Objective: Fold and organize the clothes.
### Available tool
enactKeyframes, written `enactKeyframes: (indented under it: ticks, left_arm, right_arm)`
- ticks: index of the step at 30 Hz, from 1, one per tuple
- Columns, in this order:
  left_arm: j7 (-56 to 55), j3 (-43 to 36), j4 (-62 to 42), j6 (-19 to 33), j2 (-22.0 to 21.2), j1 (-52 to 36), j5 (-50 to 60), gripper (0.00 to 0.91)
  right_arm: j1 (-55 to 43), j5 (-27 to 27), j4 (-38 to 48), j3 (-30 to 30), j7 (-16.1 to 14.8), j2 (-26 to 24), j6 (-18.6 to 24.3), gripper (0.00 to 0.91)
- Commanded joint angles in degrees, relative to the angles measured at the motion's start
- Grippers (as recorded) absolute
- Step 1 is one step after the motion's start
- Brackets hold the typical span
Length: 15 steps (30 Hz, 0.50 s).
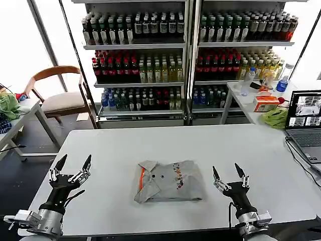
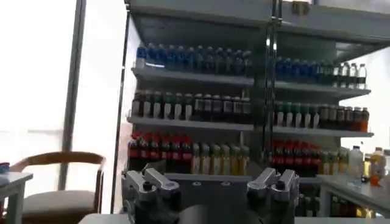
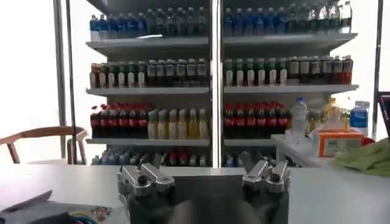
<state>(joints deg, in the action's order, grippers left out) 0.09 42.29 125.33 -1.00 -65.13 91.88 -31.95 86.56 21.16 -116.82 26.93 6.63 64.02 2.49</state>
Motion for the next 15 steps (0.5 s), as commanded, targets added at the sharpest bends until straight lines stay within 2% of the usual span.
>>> enactKeyframes:
  ticks: [1, 15]
  left_arm:
    - [0.2, -0.2, 0.2, 0.6, -0.1, 0.3, 0.6, 0.907]
    - [1.4, 1.0, 0.3, 0.6, -2.7, 0.9, 1.6, 0.907]
  right_arm:
    - [0.8, -0.1, 0.1, 0.7, -0.2, -0.1, 0.4, 0.907]
    - [1.7, -0.2, -0.8, -0.7, -1.0, 0.0, 1.2, 0.907]
